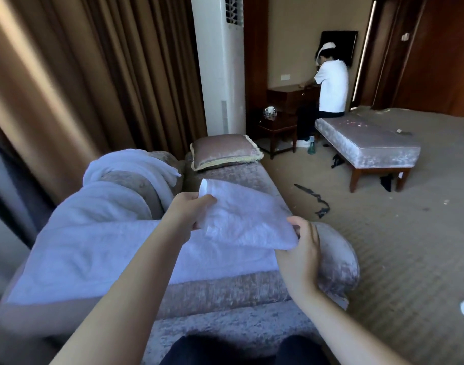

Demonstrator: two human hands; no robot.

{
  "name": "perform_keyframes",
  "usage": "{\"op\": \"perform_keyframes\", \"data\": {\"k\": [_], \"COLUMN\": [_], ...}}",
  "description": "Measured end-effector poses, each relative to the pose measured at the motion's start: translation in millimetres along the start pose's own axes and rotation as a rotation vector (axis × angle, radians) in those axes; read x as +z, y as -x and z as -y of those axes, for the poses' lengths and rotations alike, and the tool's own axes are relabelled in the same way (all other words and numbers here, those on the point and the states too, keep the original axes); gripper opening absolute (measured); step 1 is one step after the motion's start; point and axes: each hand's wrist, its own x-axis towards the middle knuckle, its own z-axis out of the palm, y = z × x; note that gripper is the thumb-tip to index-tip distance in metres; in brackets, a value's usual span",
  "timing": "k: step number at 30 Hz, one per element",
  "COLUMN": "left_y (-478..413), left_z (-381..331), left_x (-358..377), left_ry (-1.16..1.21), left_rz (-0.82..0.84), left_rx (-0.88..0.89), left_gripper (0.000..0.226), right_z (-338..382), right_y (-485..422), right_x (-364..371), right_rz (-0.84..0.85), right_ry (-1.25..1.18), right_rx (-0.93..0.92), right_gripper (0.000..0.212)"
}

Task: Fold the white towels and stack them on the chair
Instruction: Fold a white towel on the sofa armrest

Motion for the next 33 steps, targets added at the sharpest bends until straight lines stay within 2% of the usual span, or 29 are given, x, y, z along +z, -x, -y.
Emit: {"op": "perform_keyframes", "data": {"k": [3,7,9,12,15,17,19,22,23,25,27,28,30,33], "left_y": [-3.4,-1.1,1.8,12.2,24.3,30.2,29.3,29.1,30.0,31.2,29.6,26.6,23.1,20.1], "left_z": [2.0,27.7,44.9,44.4,38.2,42.9,43.8,46.2,47.9,56.6,58.8,58.2,58.0,73.8], "left_x": [-15.2,-26.4,-27.0,-23.1,-10.6,-5.8,-14.5,-31.0,-32.0,-22.2,-2.3,8.4,25.1,29.4], "left_ry": [0.048,-0.059,-0.164,-0.175,-0.282,-0.373,-0.367,-0.557,-0.728,-1.048,-1.087,-1.074,-1.117,-1.212], "left_rz": [-0.020,-0.059,-0.080,-0.102,-0.001,0.054,0.058,0.017,-0.034,-0.249,-0.389,-0.374,-0.250,-0.117], "left_rx": [-0.005,-0.084,-0.122,-0.084,0.012,0.075,0.065,0.078,0.126,0.390,0.672,0.747,0.756,0.568], "left_gripper": [0.019,0.018,0.018,0.050,0.092,0.098,0.097,0.094,0.091,0.080,0.063,0.054,0.053,0.074], "right_z": [-0.1,-15.9,-21.7,-22.8,-21.6,-18.7,-14.9,-9.4,-5.0,6.4,19.2,24.4,30.5,24.3], "right_y": [0.6,-1.5,0.9,2.1,0.5,0.1,2.0,7.7,7.1,-1.3,-16.7,-25.7,-40.1,-48.6], "right_x": [1.6,-6.7,-8.0,-9.7,-13.1,-14.6,-14.8,-15.8,-17.0,-19.5,-14.7,-8.4,7.8,26.5], "right_rz": [0.053,0.215,0.325,0.468,0.521,0.558,0.592,0.668,0.697,0.757,0.694,0.657,0.666,0.784], "right_ry": [0.035,0.276,0.298,0.220,0.180,0.202,0.307,0.494,0.488,0.351,0.230,0.244,0.368,0.533], "right_rx": [-0.054,-0.422,-0.474,-0.418,-0.381,-0.394,-0.499,-0.630,-0.613,-0.451,-0.343,-0.339,-0.344,-0.252], "right_gripper": [0.050,0.074,0.075,0.073,0.069,0.061,0.053,0.076,0.082,0.090,0.091,0.085,0.072,0.061]}}
